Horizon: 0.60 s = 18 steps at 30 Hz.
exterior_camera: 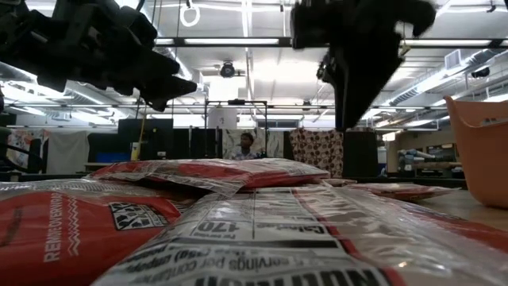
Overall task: Sort popcorn bags into baskets
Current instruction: Put the red popcorn bag into the orange bin
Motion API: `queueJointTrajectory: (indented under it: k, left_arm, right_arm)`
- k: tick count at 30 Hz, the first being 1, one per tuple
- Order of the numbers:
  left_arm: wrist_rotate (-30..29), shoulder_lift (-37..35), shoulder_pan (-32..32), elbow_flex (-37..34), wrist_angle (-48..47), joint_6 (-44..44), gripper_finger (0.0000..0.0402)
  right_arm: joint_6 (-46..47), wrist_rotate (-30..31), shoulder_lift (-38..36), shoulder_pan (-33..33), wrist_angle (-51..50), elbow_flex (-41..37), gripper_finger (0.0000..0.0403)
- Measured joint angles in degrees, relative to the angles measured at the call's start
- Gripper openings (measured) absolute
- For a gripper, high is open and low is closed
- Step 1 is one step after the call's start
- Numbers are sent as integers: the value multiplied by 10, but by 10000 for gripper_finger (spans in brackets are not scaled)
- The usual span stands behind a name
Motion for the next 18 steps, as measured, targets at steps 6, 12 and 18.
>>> queueJointTrajectory:
  k: [6,12,18]
  left_arm:
    - [-43,0,0,0,-37,-30,247]
    - [-60,0,0,0,-45,-47,247]
    - [-73,0,0,0,-44,-47,247]
  right_arm:
    - [20,27,44,13,-9,0,153]
    - [48,95,72,43,-6,0,154]
    - [50,164,72,66,-7,-1,154]
